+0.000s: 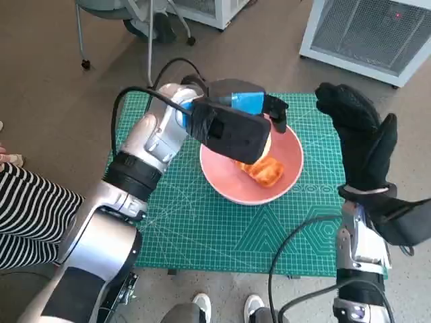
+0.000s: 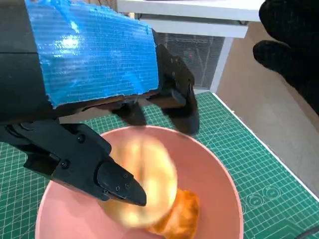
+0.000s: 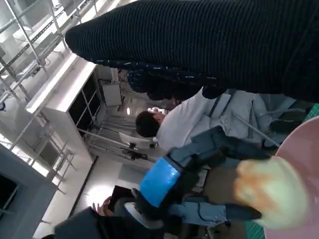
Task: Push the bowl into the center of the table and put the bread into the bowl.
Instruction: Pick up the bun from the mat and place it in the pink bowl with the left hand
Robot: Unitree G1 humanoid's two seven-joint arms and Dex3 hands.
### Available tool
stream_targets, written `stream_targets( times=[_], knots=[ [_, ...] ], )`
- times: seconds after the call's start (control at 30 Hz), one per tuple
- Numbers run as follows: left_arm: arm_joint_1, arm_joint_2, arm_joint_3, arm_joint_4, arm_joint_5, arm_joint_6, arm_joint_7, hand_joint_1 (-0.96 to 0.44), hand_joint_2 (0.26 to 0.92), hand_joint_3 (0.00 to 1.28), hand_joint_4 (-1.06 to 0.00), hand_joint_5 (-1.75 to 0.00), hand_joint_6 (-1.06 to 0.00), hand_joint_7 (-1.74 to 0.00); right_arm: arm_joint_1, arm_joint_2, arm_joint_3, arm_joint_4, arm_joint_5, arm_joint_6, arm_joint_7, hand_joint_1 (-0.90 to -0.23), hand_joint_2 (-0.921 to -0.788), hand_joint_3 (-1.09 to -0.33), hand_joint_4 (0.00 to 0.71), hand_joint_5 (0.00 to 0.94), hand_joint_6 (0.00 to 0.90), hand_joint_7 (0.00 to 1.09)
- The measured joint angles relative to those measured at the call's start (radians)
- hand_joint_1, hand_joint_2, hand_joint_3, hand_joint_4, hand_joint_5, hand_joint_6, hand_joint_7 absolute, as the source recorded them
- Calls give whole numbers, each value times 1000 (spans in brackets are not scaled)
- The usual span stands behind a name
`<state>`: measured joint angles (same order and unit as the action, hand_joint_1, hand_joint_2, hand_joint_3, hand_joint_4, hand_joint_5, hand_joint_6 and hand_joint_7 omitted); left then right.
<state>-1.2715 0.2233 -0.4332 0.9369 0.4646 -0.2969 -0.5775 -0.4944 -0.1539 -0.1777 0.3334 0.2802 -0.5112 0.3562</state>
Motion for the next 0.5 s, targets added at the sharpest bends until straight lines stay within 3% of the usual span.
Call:
stream_targets(
  times=[0.3, 0.5],
  knots=[
    [10, 11, 40, 0, -44, -34, -3, -657, 894, 23, -55, 0, -160, -86, -4, 0, -2, 3, -1, 0, 0, -725, -921, -664, 159, 0, 82, 409],
    [42, 32, 104, -8, -119, -57, -24, -684, 917, 43, -49, -1, -155, -71, -17, -1, -10, 4, 1, 1, 0, -724, -921, -665, 158, 0, 85, 410]
  ],
)
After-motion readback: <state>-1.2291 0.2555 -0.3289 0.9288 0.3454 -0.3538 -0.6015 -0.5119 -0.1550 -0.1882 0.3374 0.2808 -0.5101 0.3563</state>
